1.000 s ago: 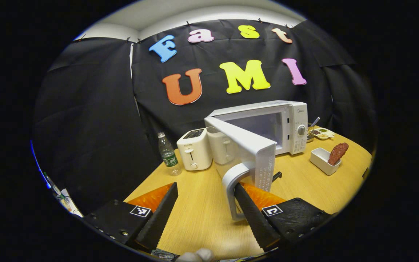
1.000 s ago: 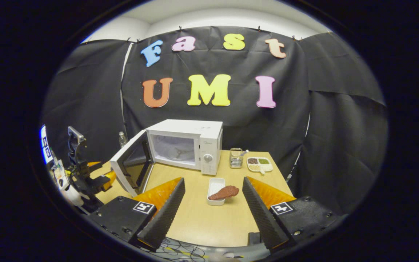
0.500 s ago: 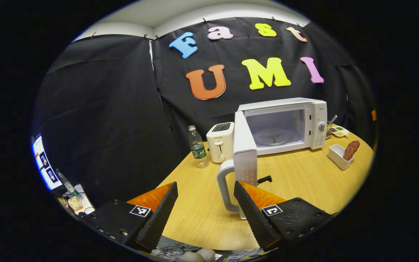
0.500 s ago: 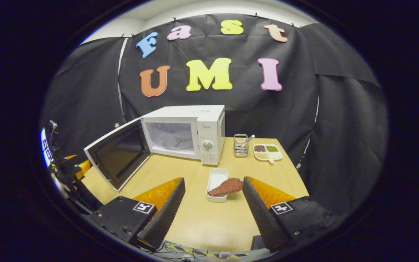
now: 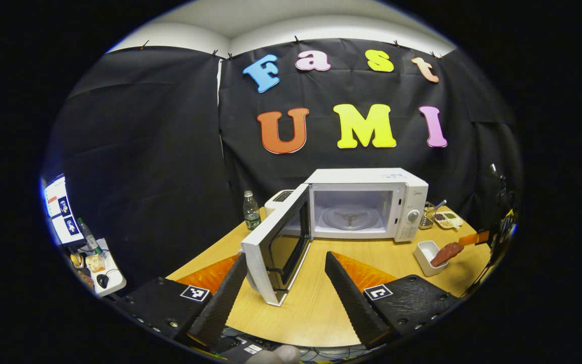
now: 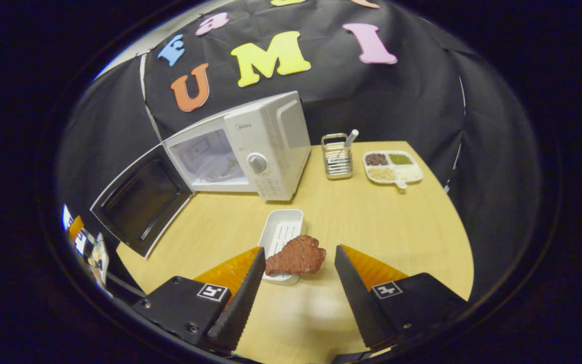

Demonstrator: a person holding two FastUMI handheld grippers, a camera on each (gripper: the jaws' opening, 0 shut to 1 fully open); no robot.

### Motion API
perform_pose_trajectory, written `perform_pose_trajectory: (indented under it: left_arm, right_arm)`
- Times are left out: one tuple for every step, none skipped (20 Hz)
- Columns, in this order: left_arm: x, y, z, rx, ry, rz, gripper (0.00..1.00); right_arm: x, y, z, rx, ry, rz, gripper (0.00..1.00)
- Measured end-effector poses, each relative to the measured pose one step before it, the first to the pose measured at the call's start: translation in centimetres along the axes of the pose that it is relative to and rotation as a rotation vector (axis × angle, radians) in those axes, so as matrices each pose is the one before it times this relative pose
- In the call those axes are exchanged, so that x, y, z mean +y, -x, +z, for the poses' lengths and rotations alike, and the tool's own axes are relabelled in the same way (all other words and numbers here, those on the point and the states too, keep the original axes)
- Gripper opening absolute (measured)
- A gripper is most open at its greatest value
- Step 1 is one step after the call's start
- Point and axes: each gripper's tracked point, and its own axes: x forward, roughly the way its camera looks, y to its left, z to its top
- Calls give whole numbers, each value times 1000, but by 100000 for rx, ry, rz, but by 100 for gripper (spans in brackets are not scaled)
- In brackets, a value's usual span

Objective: Open the microwave oven with the left hand, put the food in, and close the microwave oven.

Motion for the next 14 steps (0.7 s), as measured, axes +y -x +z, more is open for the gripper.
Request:
perform_pose_trajectory:
  left_arm:
    - [-928, 80, 963, -1277, 253, 1194, 95]
    - [-793, 126, 1071, -1065, -214, 1380, 95]
    - [-767, -95, 963, -851, -127, 1055, 95]
    - [-595, 172, 815, -725, -129, 1312, 95]
    - [-597, 111, 663, -775, 57, 1071, 95]
    - [-537, 101, 384, -311, 73, 1207, 95]
    - [-418, 141, 402, -139, -418, 1299, 95]
    - [-229, 125, 202, 80, -382, 1299, 95]
    - [-377, 307, 164, 24, -383, 949, 95]
    - [-351, 97, 272, -22, -414, 685, 95]
    - [-255, 118, 106, -249, -530, 592, 95]
    - [-102, 113, -5, 153, -522, 493, 95]
    - [-149, 77, -139, 105, -155, 501, 95]
    - [-62, 131, -46, 184, 103, 48, 95]
  right_arm:
    - [-499, -957, -314, 3523, -1384, 2119, 83]
    - [-301, -868, 23, 2494, -410, 2044, 81]
    - [14, -664, -17, 2398, -945, 3346, 80]
    - [426, -581, -154, 2276, -1519, 4263, 65]
    - [-89, -576, -389, 3002, -1603, 2397, 66]
    - [-201, -250, -220, 2834, -1373, 1713, 48]
    - [-100, -271, -59, 1505, -1993, 1428, 39]
    - [-47, -139, 58, 1449, -1746, 1923, 34]
    - [21, -87, 156, 653, -1433, 1898, 24]
    - [230, 83, 162, 718, -1192, 2527, 24]
    - [358, 151, -76, 946, -806, 2596, 22]
    - [443, 122, 152, 253, -665, 3064, 19]
    - [174, 91, 36, 480, 7, 1036, 21]
    - [47, 419, 134, -279, 1427, -298, 19]
